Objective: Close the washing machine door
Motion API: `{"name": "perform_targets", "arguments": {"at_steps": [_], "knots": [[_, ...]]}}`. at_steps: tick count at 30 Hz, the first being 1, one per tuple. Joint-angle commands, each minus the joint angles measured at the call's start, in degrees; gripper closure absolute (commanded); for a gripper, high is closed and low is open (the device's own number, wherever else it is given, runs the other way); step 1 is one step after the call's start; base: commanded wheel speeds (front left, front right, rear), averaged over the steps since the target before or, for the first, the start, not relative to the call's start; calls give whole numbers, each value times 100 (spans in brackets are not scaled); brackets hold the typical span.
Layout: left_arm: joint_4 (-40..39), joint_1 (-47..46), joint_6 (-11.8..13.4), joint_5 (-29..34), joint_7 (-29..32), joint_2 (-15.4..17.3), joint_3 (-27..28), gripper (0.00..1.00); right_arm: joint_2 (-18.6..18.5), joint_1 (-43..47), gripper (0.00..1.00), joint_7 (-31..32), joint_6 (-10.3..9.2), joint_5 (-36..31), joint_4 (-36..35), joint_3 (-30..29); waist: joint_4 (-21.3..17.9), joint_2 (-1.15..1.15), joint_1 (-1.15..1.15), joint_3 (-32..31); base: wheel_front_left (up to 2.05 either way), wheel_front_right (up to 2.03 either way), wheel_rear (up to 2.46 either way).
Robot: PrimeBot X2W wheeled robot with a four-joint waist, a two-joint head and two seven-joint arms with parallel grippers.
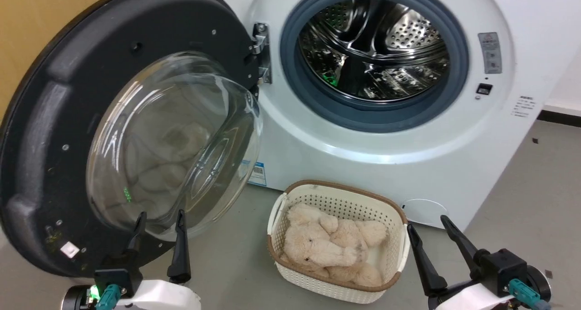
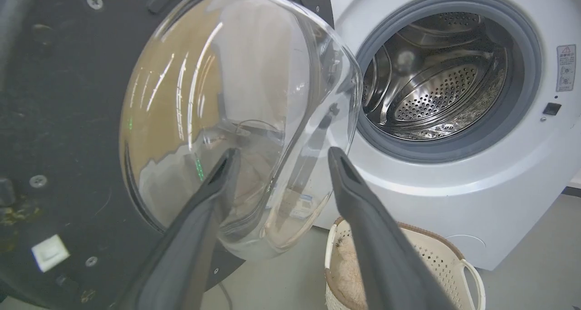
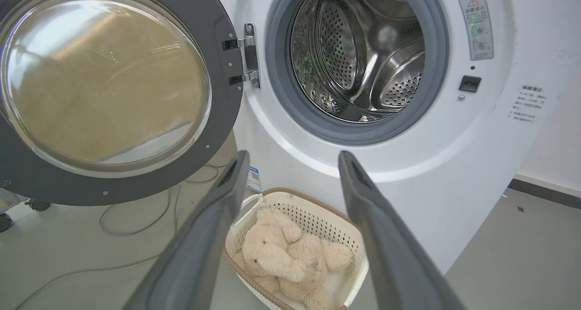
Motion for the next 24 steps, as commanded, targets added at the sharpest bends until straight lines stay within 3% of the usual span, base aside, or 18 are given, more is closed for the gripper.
{"name": "perform_targets", "arguments": {"at_steps": [1,24], "knots": [[-32,96,25,-34,-50,-1,18,0,-5,-32,0,-50,2,46,24,27,34,0,0,10,0,0,0],[-260,369,166,-348,-373,-2,198,0,-161,-296,0,-373,2,377,380,608,707,0,0,45,0,0,0]]}}
